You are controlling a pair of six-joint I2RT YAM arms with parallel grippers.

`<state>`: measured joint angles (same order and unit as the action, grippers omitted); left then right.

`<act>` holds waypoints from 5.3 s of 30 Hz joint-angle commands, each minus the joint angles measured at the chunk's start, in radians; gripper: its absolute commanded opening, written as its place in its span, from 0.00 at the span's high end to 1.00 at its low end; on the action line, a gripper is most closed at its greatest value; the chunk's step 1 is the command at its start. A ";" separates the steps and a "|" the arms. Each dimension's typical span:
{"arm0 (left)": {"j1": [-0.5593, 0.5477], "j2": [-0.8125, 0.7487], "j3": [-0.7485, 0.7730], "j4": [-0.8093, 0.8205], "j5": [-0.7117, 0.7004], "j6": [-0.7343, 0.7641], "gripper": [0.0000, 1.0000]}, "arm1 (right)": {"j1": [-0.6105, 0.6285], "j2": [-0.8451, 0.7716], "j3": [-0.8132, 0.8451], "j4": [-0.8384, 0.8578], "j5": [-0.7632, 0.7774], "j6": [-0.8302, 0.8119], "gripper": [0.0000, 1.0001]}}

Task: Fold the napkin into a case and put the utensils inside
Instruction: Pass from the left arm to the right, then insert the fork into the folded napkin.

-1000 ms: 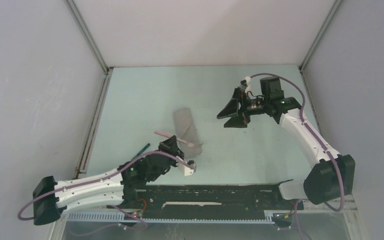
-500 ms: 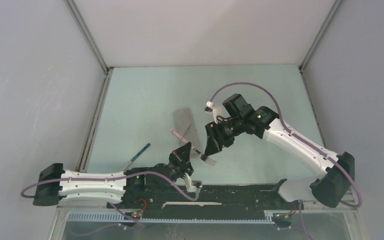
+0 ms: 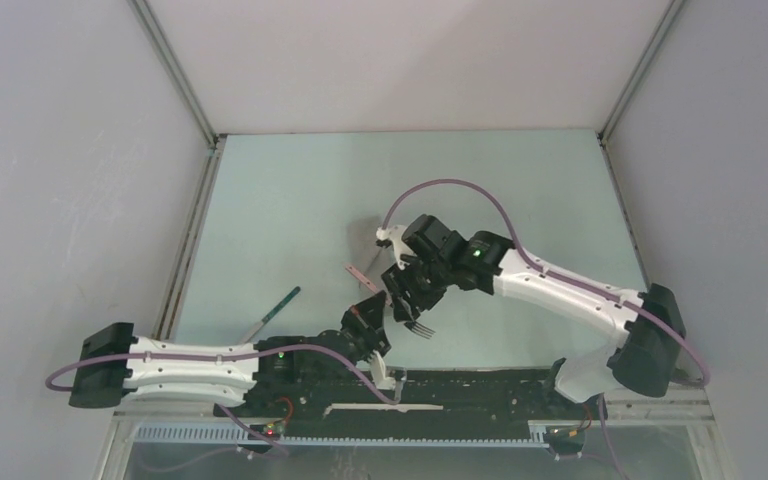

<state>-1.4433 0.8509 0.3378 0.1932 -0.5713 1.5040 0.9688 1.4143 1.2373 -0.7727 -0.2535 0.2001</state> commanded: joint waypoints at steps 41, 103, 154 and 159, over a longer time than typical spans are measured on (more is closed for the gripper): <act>1.294 0.049 0.488 -0.491 0.923 -2.117 0.05 | -0.002 0.513 0.315 -0.139 0.253 0.570 1.00; 1.261 1.128 0.898 -0.384 1.159 -2.310 0.69 | -0.038 0.701 0.437 0.009 0.415 0.470 1.00; 1.261 1.099 0.901 -0.398 1.163 -2.281 0.67 | -0.081 0.784 0.639 -0.143 0.533 0.304 0.62; 1.263 0.877 0.880 -0.486 1.031 -2.139 0.46 | -0.042 0.653 0.621 -0.187 0.533 0.292 0.50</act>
<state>-0.1802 1.9499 1.2171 -0.2306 0.5625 -0.7628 0.8909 2.2204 1.8416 -0.9073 0.2516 0.5182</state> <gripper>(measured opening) 0.468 0.435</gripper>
